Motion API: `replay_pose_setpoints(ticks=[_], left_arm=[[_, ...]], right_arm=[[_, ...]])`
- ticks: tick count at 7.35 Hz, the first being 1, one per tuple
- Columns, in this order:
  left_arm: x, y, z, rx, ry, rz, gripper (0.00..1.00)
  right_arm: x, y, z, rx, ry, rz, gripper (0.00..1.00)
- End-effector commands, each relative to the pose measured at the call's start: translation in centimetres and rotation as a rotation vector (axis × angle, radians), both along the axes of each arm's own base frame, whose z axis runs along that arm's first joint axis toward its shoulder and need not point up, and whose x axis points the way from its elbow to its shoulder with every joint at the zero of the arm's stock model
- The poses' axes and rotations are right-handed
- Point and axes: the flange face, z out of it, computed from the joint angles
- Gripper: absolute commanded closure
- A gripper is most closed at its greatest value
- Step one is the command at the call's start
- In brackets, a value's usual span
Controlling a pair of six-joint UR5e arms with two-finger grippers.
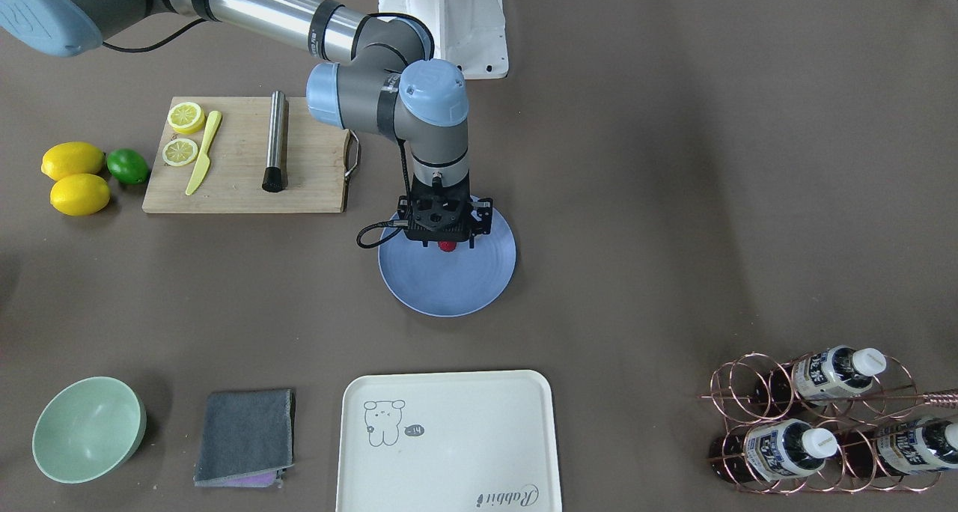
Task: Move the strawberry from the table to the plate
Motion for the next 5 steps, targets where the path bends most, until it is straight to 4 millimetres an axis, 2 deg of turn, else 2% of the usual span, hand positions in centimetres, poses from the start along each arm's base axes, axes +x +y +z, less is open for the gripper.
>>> replay_pose_setpoints(ticks=[1, 2, 3, 4, 5], left_arm=[[0.0, 0.0, 0.0, 0.0, -0.002, 0.0, 0.02], [0.2, 1.3, 1.1, -0.02, 0.002, 0.0, 0.02], [0.2, 1.6, 1.4, -0.028, 0.002, 0.0, 0.02], [0.2, 1.6, 1.6, -0.035, -0.005, 0.001, 0.02], [0.2, 1.8, 1.9, -0.045, -0.007, 0.0, 0.02]], right_arm=[[5.0, -3.9, -1.3, -0.007, -0.038, -0.01, 0.0], [9.6, -6.1, -1.5, -0.019, -0.031, -0.05, 0.0], [14.8, -6.9, -0.9, 0.0, 0.005, -0.091, 0.0], [20.8, -7.4, 1.3, 0.023, 0.05, -0.141, 0.0], [26.8, -7.3, 4.3, 0.049, 0.106, -0.176, 0.0]])
